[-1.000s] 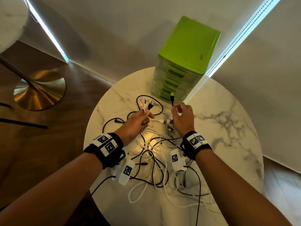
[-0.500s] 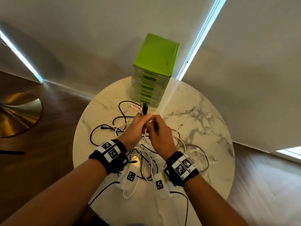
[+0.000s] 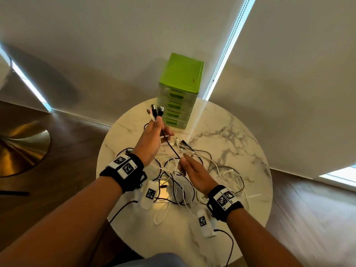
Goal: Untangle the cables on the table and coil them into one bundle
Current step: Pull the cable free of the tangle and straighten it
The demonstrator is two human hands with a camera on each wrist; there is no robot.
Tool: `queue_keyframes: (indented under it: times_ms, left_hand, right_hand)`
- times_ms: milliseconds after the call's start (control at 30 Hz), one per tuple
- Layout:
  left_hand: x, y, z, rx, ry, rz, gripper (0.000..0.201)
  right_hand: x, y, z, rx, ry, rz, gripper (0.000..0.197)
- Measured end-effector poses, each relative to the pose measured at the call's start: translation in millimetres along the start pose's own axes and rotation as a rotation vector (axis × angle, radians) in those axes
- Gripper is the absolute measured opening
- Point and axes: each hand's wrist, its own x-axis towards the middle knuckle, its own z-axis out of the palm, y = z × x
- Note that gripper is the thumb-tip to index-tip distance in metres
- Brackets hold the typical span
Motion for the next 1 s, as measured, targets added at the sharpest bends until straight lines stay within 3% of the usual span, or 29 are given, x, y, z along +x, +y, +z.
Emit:
queue_keyframes:
  times_ms: [167, 333, 467, 533, 633, 733, 900, 1000]
  left_hand:
    - [-3.2, 24.9, -9.7, -0.087, -0.103, 0.038, 0.039]
    - [6.2, 58.1, -18.8, -0.166, -0.119, 0.084, 0.039]
    - [12.2, 83.2, -40.8, -0.147, -0.092, 0.121, 0.041]
    - [6.8, 81.8, -46.6, -0.028, -0.095, 0.127, 0.041]
    - [-4.2, 58.0, -45.6, 0.246, -0.104, 0.068, 0.044]
    - [-12.8, 27.2, -36.4, 0.426, -0.110, 0.019, 0.054]
    - [-16.4, 20.8, -13.4, 0.487, -0.142, -0.046, 0.065]
    - [-10.7, 15.5, -13.1, 0.350, -0.155, -0.035, 0.062]
  right_hand:
    - [2.6, 5.2, 3.7, -0.093, -0.179, -0.005, 0.053]
    - [7.3, 17.0, 13.4, -0.448, -0.304, 0.154, 0.083]
    - [7.5, 22.8, -5.3, -0.599, -0.149, 0.316, 0.068]
    - [21.0, 20.5, -13.7, -0.644, -0.017, 0.356, 0.065]
    - [42.0, -3.5, -18.1, -0.437, 0.227, 0.202, 0.054]
    - [49.0, -43.5, -10.8, -0.195, 0.349, 0.022, 0.046]
    - [42.5, -80.6, 8.6, -0.004, 0.250, -0.083, 0.037]
    - [36.9, -79.5, 13.3, 0.068, 0.162, -0.074, 0.043]
